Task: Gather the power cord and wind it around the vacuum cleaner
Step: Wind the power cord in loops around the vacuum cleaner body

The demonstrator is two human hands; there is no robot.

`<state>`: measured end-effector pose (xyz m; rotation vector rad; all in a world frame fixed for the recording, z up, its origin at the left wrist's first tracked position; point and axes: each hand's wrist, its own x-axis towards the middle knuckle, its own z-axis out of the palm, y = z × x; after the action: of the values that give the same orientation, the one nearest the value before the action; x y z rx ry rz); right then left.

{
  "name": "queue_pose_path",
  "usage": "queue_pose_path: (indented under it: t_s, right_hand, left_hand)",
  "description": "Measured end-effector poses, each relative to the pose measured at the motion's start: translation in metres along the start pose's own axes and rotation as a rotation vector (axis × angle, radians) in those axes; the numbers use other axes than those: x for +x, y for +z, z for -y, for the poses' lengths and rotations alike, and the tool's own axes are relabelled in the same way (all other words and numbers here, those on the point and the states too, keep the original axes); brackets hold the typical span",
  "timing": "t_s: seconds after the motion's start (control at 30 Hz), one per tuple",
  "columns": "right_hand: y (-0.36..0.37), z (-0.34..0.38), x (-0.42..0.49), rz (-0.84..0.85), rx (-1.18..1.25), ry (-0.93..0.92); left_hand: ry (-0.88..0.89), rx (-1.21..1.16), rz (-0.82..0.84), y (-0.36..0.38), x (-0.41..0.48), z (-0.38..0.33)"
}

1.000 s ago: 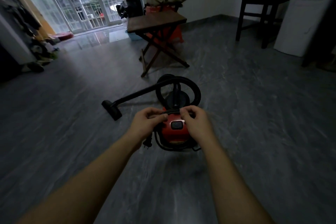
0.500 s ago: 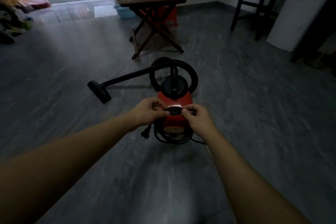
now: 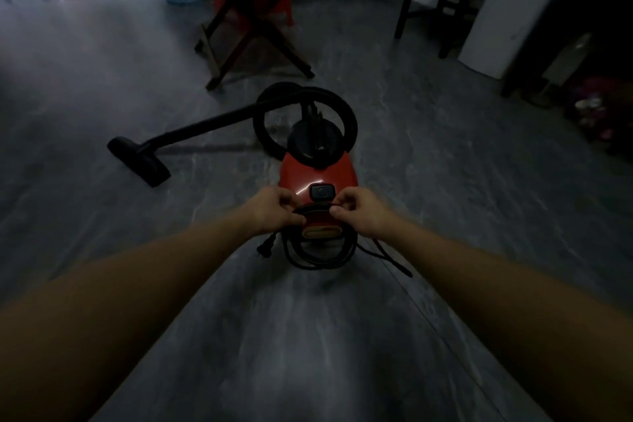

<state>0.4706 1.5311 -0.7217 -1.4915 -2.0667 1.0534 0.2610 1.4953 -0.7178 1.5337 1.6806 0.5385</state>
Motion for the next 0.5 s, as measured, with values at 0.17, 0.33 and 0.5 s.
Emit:
queue_pose_path:
  t_s: [0.17, 0.33, 0.5]
  right_hand:
    - [0.003, -0.011, 0.020, -0.010, -0.073, 0.025]
    - [0.020, -0.038, 0.030, -0.118, -0.012, 0.039]
    - [0.048, -0.066, 0.027, -0.271, 0.047, 0.041]
  left_hand:
    - [0.070, 0.175, -0.044, 0.005, 0.019, 0.004]
    - [0.138, 0.255, -0.216, 0.033, 0.028, 0.022]
    - [0.145, 0.356, -0.336, 0.054, 0.025, 0.030]
